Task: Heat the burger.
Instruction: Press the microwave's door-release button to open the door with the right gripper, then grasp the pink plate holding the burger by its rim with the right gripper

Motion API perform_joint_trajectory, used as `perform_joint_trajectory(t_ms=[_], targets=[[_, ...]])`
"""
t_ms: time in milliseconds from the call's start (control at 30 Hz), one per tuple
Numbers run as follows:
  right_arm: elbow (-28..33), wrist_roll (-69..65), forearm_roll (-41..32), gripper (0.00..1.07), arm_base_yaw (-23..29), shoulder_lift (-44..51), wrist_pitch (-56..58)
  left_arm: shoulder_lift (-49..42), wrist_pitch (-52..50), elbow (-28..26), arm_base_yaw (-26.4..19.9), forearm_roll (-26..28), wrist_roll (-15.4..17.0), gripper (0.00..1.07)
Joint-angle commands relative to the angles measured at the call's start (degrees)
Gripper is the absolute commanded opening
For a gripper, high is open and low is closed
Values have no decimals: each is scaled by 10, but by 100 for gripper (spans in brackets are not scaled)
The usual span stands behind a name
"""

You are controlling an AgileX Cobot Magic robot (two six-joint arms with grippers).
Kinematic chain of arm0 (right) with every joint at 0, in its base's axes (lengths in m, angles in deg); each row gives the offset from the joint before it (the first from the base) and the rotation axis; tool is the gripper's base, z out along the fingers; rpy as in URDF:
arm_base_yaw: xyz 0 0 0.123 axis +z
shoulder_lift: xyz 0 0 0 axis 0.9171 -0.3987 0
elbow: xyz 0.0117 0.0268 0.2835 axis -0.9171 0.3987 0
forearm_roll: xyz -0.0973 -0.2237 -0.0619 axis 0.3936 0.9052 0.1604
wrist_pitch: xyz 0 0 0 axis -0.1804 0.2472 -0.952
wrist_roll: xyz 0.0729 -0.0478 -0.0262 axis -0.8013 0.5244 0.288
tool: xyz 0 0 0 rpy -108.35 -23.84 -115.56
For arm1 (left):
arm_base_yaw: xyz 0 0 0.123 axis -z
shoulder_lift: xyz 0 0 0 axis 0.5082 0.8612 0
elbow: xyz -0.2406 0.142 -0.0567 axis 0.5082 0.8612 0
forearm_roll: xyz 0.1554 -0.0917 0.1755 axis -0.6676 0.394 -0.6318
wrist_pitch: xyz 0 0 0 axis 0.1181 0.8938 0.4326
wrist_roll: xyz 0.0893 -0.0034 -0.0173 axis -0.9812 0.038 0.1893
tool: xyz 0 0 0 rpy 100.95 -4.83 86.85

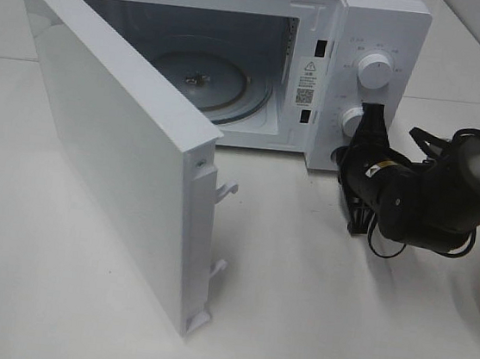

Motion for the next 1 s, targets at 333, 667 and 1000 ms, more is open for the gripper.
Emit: perform_joint_trajectory(t_ms=[333, 667, 1000], targets=[[29, -61, -23, 0, 19, 38, -69, -9, -10, -1, 4, 2, 0, 100], [74, -38, 17, 0, 19, 100, 19, -9, -10, -1, 4, 2, 0, 100], [112, 29, 55, 0, 19, 180, 143, -9, -10, -1, 4, 2, 0, 100]])
